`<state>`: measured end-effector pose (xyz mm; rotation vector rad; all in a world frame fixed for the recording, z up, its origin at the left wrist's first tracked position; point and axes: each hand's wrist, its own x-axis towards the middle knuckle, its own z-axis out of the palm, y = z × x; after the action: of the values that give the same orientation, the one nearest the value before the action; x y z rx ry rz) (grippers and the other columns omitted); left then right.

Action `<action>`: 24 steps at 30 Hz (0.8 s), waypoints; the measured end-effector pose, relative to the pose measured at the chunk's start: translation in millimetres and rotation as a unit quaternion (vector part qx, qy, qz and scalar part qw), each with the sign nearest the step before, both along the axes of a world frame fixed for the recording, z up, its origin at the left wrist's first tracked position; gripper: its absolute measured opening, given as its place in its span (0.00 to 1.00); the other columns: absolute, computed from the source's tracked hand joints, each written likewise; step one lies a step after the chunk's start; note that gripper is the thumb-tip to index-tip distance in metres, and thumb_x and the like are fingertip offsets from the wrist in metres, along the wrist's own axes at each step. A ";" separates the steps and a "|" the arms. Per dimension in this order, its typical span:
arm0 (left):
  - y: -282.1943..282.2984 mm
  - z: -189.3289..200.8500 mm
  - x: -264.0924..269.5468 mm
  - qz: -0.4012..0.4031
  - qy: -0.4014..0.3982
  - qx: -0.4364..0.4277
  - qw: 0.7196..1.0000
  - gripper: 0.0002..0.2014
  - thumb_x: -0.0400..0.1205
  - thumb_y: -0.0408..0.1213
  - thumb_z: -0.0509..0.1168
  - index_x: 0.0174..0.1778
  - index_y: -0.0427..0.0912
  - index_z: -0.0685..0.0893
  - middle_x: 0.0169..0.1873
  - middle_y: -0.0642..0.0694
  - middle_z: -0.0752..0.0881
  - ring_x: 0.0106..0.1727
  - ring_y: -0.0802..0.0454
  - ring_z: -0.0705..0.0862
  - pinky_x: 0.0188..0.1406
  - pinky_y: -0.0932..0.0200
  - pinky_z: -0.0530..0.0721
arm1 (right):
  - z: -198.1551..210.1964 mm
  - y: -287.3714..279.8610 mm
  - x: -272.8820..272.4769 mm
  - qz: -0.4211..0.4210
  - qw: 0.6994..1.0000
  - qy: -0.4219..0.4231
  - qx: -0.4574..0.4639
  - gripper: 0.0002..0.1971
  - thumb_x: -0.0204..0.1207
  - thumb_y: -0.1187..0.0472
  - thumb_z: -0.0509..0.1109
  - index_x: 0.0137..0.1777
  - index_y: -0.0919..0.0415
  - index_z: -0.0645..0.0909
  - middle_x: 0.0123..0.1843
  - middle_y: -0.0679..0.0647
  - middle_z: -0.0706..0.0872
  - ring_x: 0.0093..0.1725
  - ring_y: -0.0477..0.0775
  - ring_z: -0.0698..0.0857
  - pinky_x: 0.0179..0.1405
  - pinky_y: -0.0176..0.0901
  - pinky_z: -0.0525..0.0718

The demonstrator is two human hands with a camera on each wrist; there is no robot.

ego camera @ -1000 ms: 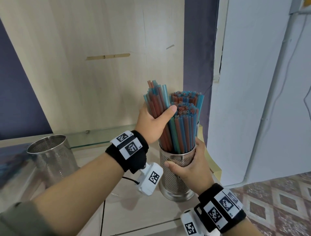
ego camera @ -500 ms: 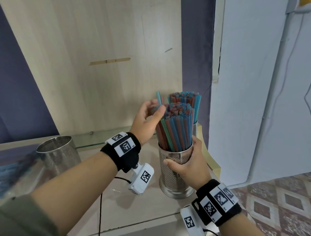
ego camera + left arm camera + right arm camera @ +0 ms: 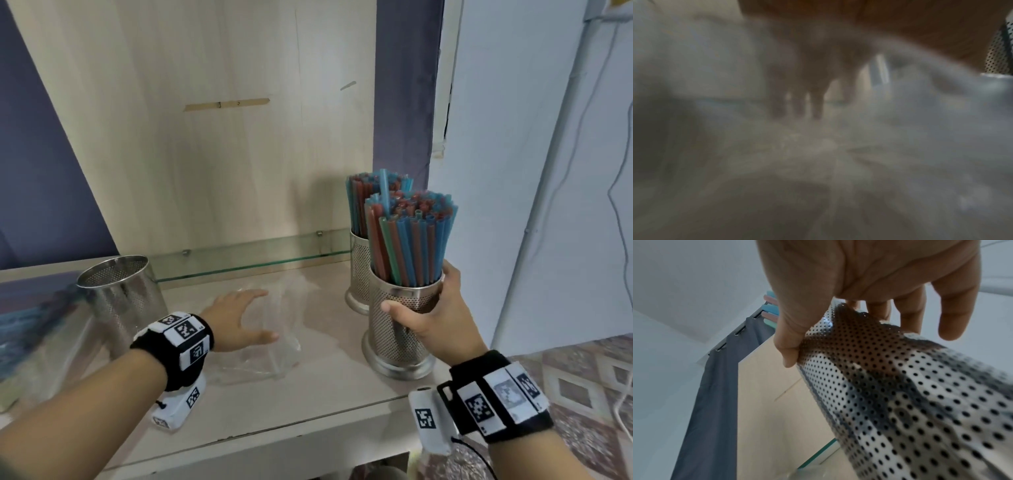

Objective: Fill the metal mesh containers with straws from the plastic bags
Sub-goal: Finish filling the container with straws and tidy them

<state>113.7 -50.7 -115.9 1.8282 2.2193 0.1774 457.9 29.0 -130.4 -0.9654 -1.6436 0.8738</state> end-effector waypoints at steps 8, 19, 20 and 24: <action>-2.0 -17.3 -8.2 -0.007 -0.032 -0.030 0.999 0.66 0.46 0.88 0.60 0.82 0.67 0.53 0.81 0.49 0.65 0.80 0.44 0.64 0.79 0.42 0.65 | 10.2 7.6 1.9 -0.034 0.999 -0.028 -0.026 0.57 0.56 0.48 0.87 0.81 0.50 0.55 0.69 0.47 0.78 0.69 0.49 0.80 0.73 0.54 0.78; -46.0 31.6 -15.5 0.047 -0.001 0.254 0.966 0.41 0.72 0.65 0.69 0.78 0.49 0.69 0.75 0.44 0.72 0.77 0.44 0.65 0.77 0.47 0.61 | -0.9 -122.7 -92.6 -0.137 0.935 -0.248 0.213 0.49 0.61 0.31 0.68 0.81 0.50 0.61 0.74 0.62 0.72 0.71 0.66 0.72 0.67 0.64 0.75; -50.0 36.2 -22.0 0.067 0.014 0.281 0.957 0.40 0.72 0.65 0.68 0.76 0.48 0.71 0.72 0.43 0.74 0.76 0.42 0.66 0.77 0.47 0.60 | -2.8 -125.9 -106.8 -0.060 0.936 -0.284 0.197 0.45 0.63 0.32 0.67 0.80 0.47 0.62 0.75 0.59 0.71 0.71 0.63 0.71 0.68 0.61 0.75; -62.6 46.3 -59.6 0.188 0.091 0.305 0.929 0.36 0.72 0.65 0.70 0.73 0.51 0.74 0.73 0.38 0.70 0.77 0.37 0.63 0.76 0.41 0.62 | 7.3 -105.4 -147.3 0.142 0.891 -0.417 0.105 0.42 0.72 0.38 0.72 0.83 0.44 0.56 0.84 0.57 0.56 0.83 0.59 0.56 0.81 0.54 0.61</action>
<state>54.1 -113.3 -69.6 1.6946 2.8642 0.8974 310.5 -76.4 -123.0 -1.0266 -2.6068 0.4459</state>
